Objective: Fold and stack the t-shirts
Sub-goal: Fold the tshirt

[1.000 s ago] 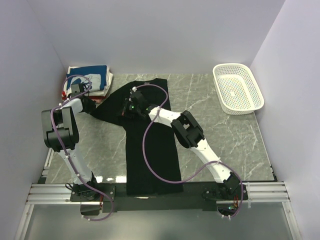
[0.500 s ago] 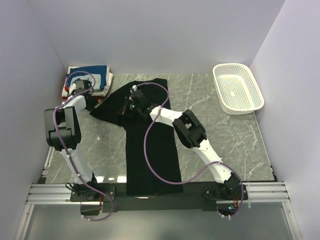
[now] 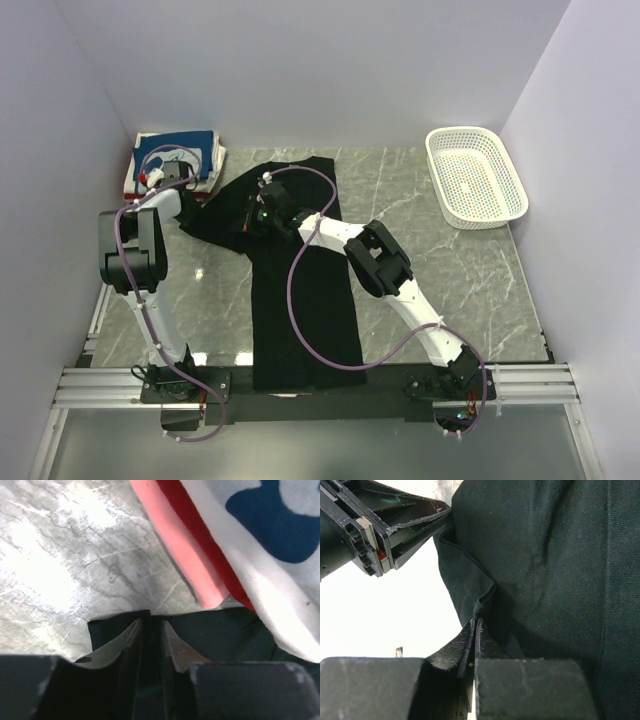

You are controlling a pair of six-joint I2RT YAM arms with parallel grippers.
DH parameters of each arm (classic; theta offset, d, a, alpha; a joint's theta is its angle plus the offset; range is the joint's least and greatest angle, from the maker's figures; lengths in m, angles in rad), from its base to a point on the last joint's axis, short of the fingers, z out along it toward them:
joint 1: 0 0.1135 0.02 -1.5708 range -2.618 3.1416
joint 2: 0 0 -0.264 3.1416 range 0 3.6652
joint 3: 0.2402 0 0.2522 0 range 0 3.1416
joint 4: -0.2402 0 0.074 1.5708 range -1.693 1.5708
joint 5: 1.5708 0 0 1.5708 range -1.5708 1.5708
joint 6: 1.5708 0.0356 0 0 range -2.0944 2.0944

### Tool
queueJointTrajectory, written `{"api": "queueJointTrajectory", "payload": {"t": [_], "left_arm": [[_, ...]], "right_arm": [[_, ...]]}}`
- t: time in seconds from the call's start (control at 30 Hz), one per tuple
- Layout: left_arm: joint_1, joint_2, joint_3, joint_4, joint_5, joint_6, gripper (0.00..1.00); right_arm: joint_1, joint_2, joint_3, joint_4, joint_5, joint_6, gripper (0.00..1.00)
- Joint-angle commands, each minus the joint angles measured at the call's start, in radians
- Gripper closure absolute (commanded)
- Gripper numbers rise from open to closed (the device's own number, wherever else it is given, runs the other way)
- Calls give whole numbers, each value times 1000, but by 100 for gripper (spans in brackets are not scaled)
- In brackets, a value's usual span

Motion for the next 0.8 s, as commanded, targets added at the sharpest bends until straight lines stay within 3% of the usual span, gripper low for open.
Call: {"api": "queueJointTrajectory", "payload": {"t": [0.0,0.2,0.27,0.77], "left_arm": [[-9,12,23,-25,-37,11,74],[-14,12,23,-37,-49,26,90],[-14,5,19,-39,-55,31,99],[-15,-146,40,-46,-32,80,99]], "right_arm": [[10,-71,-6,35,-12,-14,100],[10,-64,3,36,-24,-11,100],[10,-67,5,35,-24,-12,100],[10,-135,2,-4,25,-80,100]]}}
